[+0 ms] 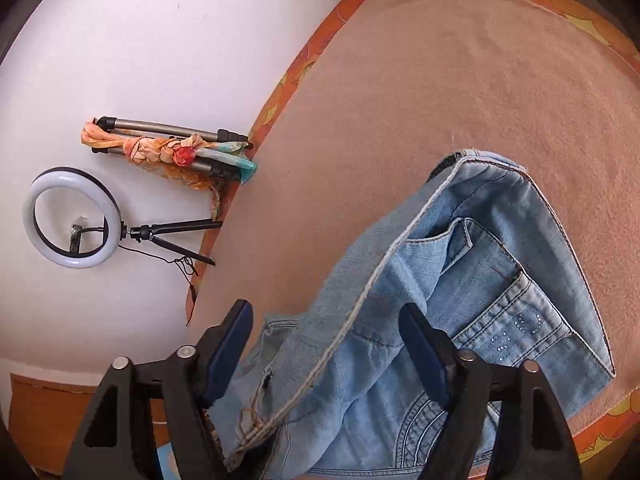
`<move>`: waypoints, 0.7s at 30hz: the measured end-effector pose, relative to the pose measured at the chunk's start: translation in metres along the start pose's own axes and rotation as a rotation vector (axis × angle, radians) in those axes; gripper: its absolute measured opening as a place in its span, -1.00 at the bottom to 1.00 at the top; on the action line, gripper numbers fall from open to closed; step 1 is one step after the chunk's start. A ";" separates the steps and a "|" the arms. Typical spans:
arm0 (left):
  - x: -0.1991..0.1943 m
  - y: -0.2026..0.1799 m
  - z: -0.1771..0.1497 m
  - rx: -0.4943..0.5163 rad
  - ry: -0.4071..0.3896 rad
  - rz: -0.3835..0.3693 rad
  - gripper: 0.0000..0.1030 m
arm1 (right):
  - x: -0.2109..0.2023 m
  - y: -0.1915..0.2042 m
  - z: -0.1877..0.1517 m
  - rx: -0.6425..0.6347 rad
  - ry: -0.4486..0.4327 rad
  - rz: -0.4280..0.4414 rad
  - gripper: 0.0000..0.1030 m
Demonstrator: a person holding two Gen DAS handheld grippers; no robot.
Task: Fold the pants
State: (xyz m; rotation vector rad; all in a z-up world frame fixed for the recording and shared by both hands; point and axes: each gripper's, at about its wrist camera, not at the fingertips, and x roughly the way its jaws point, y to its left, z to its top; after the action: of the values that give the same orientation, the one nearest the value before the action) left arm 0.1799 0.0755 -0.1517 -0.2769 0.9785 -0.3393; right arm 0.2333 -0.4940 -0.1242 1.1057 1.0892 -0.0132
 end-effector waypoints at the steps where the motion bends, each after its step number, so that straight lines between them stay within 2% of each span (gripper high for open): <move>1: 0.001 -0.001 0.001 0.000 0.000 0.002 -0.03 | 0.002 0.003 0.000 -0.044 0.015 -0.008 -0.48; 4: 0.003 -0.004 0.003 0.008 0.005 0.017 -0.03 | -0.004 0.019 -0.005 -0.225 0.020 -0.086 -0.76; 5: 0.004 -0.005 0.004 0.013 0.007 0.024 -0.03 | -0.009 0.026 -0.006 -0.296 0.014 -0.108 -0.77; 8: 0.007 -0.008 0.006 0.024 0.003 0.044 -0.03 | -0.038 0.039 -0.014 -0.508 -0.014 -0.099 -0.83; 10: 0.007 -0.010 0.006 0.029 -0.003 0.055 -0.03 | -0.052 0.028 -0.017 -0.602 -0.034 -0.106 -0.84; 14: 0.010 -0.013 0.006 0.051 -0.008 0.075 -0.03 | -0.040 -0.031 -0.010 -0.569 0.021 -0.152 -0.84; 17: 0.013 -0.017 0.009 0.056 0.001 0.091 -0.03 | -0.024 -0.061 -0.013 -0.572 0.079 -0.198 -0.84; 21: 0.015 -0.020 0.009 0.071 0.010 0.107 0.00 | -0.023 -0.080 -0.010 -0.529 0.089 -0.175 -0.83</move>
State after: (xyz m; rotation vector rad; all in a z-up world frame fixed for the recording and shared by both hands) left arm 0.1917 0.0525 -0.1507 -0.1578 0.9847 -0.2776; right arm 0.1740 -0.5380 -0.1645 0.5389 1.1787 0.1783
